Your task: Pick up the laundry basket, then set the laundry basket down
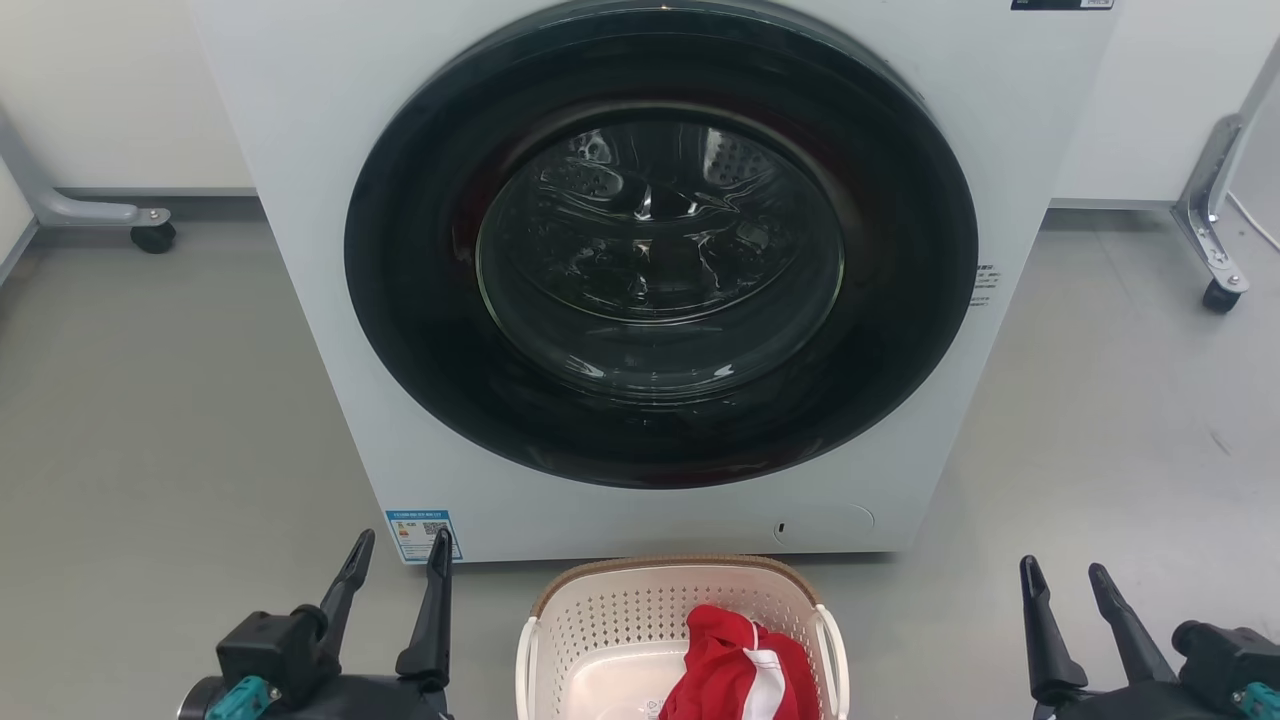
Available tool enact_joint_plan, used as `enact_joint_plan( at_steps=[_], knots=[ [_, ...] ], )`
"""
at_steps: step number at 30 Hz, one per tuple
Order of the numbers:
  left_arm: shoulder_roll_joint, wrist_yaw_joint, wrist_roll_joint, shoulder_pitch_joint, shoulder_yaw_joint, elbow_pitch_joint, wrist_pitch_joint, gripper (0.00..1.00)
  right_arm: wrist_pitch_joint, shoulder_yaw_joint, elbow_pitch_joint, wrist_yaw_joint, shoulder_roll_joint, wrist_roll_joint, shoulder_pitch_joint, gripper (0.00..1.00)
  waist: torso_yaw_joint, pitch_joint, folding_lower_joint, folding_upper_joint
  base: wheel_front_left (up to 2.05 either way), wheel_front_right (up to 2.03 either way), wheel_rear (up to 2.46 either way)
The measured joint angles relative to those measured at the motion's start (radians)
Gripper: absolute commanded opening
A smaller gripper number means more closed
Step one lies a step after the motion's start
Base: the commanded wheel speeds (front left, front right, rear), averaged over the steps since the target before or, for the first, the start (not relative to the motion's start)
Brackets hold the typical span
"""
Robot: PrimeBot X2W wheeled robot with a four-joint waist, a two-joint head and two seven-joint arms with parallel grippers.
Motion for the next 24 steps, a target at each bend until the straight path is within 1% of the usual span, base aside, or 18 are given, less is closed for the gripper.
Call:
enact_joint_plan(
  at_steps=[4,13,24],
  knots=[
    [0.005,0.012,0.034,0.000,-0.007,0.003,0.000,1.00,-0.004,0.015,0.009,-0.009,-0.004,-0.038,0.001,1.00,0.001,0.000,0.0000,0.0000,0.00,0.00,0.00],
    [0.013,0.035,0.145,0.000,-0.029,0.010,0.005,1.00,-0.022,0.045,0.029,-0.034,-0.014,-0.128,0.002,1.00,0.003,-0.001,0.0000,0.0000,0.00,0.00,0.00],
    [0.003,0.035,0.150,0.003,-0.009,0.029,0.041,1.00,-0.021,0.044,0.054,-0.035,-0.014,-0.128,0.004,1.00,0.006,-0.004,0.0001,0.0000,0.00,0.00,0.00]
  ],
)
